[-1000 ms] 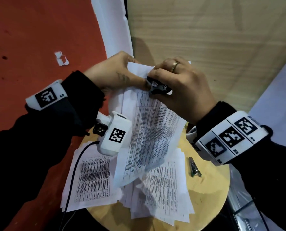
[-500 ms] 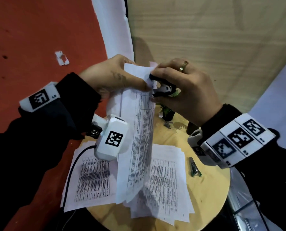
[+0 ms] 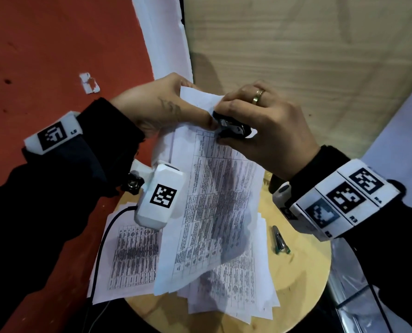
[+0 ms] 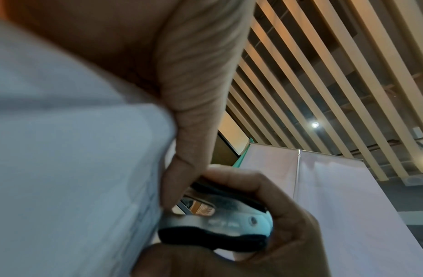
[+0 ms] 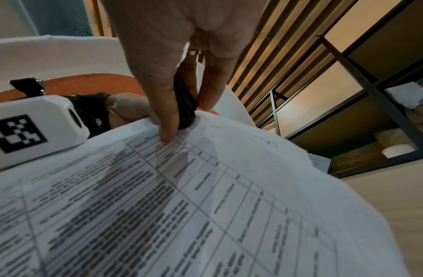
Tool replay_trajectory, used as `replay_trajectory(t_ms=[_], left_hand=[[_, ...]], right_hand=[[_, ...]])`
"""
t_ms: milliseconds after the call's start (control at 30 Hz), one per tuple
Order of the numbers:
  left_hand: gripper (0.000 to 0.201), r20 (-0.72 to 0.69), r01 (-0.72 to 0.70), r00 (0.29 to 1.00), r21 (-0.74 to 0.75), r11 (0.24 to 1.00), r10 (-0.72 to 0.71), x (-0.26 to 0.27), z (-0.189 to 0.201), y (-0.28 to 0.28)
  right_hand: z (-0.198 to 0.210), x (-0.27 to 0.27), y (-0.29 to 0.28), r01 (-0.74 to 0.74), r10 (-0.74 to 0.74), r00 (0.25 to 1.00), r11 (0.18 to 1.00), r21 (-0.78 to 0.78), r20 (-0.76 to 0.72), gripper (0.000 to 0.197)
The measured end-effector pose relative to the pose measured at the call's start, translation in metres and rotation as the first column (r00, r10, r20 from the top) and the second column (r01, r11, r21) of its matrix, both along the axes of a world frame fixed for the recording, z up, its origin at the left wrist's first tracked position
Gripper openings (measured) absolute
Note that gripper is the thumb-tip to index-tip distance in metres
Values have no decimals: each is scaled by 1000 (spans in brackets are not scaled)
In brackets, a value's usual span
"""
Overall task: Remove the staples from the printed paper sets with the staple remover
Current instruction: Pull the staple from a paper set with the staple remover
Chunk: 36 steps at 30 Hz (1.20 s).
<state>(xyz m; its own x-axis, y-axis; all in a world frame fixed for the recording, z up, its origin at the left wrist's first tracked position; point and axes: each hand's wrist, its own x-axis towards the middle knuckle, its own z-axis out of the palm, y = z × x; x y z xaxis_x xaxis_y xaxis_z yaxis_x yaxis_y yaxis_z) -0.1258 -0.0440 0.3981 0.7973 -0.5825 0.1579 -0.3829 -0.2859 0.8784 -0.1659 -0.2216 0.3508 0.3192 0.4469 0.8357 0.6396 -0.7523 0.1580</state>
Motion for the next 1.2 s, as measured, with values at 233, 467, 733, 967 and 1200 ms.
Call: replay_trajectory(t_ms=[233, 467, 733, 967, 1200], left_hand=[[27, 1, 34, 999, 61, 998, -34, -1, 4, -2], [41, 3, 6, 1000, 13, 1000, -6, 0, -2, -1], [49, -27, -28, 999, -106, 994, 25, 0, -7, 0], [27, -117, -41, 993, -129, 991, 26, -2, -11, 0], [14, -132, -116, 987, -187, 975, 92, -3, -17, -8]], right_hand=[[6, 2, 1, 24, -23, 1000, 996, -85, 7, 18], [3, -4, -1, 21, -11, 996, 993, 117, -86, 25], [1, -10, -2, 6, 65, 975, 948, 318, -211, 43], [-1, -15, -6, -12, 252, 928, 755, 655, -274, 62], [-7, -15, 1, 120, 498, 759, 526, 842, -419, 51]])
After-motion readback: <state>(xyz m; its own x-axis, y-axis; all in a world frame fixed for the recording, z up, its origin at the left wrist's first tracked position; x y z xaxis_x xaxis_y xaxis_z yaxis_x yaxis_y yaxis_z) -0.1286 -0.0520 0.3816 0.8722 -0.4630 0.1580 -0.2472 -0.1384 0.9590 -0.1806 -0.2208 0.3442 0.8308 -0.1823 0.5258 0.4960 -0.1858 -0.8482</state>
